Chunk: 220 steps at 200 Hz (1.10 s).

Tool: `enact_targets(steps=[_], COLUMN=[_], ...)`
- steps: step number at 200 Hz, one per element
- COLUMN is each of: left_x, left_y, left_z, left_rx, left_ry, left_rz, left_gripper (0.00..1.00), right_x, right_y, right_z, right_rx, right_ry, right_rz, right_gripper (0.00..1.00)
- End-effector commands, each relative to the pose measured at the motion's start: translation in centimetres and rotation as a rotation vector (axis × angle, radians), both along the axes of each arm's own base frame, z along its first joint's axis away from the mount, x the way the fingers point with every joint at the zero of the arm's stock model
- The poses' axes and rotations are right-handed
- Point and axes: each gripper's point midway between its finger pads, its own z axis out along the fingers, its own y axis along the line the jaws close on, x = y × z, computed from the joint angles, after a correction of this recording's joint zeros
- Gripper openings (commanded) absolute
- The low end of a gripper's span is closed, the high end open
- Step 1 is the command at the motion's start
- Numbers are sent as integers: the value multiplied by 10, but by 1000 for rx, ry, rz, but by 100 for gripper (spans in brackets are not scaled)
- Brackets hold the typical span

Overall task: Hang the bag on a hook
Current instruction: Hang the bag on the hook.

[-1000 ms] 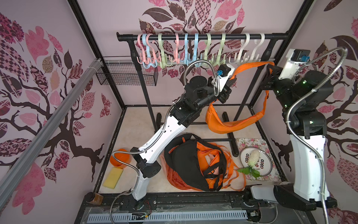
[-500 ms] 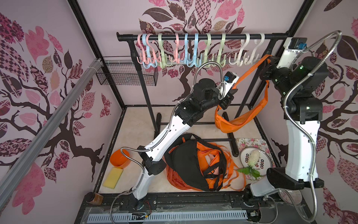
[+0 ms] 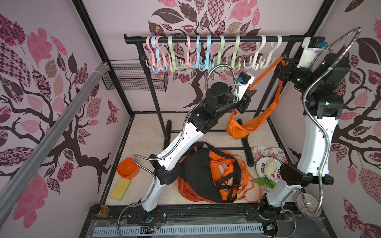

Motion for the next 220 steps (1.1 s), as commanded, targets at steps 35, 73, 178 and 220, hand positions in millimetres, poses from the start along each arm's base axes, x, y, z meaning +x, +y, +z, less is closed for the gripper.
enact_targets(steps=[35, 73, 178, 220], left_x=[14, 23, 21, 11], left_y=[8, 12, 19, 32], left_z=[-5, -16, -53, -73], left_rx=[-10, 15, 77, 99], left_ry=[47, 74, 152, 199], left_rz=[5, 20, 13, 22], left_gripper=[0, 0, 69, 75], right_x=[26, 29, 0, -35], right_y=[2, 9, -6, -33], right_z=[-29, -47, -81, -120], right_rx=[52, 69, 111, 190], right_ry=[94, 150, 204, 162], right_rz=[112, 161, 27, -172], right_gripper=[0, 0, 58, 78])
